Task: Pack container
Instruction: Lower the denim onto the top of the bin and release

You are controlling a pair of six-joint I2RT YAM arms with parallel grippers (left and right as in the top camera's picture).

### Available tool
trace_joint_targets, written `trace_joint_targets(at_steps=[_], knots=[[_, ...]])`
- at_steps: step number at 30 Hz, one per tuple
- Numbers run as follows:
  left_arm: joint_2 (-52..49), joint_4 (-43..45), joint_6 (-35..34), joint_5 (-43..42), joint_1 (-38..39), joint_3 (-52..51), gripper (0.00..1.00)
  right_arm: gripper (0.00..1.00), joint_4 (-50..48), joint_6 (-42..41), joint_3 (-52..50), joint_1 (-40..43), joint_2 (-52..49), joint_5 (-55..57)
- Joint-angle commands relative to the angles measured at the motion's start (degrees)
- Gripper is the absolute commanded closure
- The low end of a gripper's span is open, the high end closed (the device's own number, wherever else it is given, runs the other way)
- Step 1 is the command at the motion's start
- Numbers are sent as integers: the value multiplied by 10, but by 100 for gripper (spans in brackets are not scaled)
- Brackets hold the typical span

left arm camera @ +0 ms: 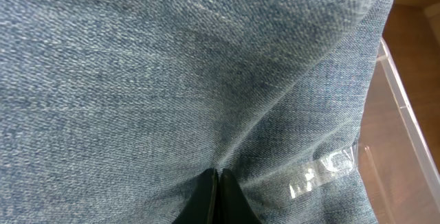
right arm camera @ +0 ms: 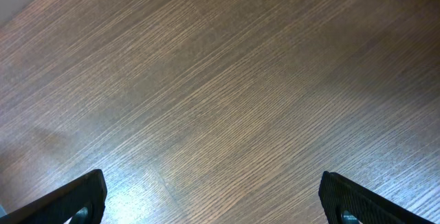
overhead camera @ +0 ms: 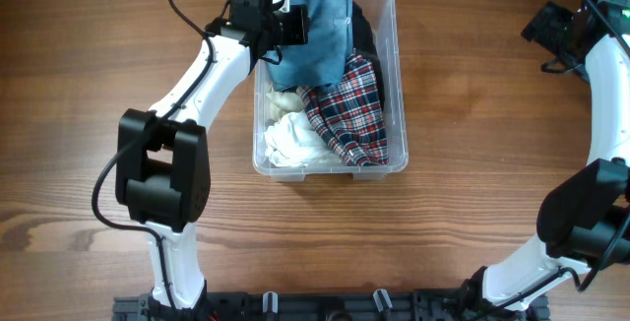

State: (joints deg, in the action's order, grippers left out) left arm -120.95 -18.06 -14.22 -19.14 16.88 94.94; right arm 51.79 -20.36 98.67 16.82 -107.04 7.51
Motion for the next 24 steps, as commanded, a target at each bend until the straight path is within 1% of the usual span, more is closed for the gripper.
trace_joint_targets(at_steps=[1,5,8,12,17,20,21,23,24], knots=[[-53,-36,5,8,4,-14,96,0,-2,-8,-1,0,-8,-5],[-45,-38,5,8,4,-13,96,0,-2,-8,-1,0,-8,-5],[-21,-37,5,8,4,-13,96,0,-2,-7,-1,0,-8,-5],[35,-32,5,8,4,-13,93,0,-2,-8,-1,0,-8,-5],[115,-41,5,8,4,-13,92,0,-2,-7,-1,0,-8,-5],[147,-58,5,8,4,-13,91,0,-2,-8,-1,0,-8,-5],[153,-66,5,8,4,-13,86,0,-2,-8,-1,0,-8,-5],[162,-81,5,8,2,-13,71,0,-2,-7,-1,0,-8,-5],[164,-87,5,8,1,-13,70,0,-2,-8,-1,0,-8,-5]])
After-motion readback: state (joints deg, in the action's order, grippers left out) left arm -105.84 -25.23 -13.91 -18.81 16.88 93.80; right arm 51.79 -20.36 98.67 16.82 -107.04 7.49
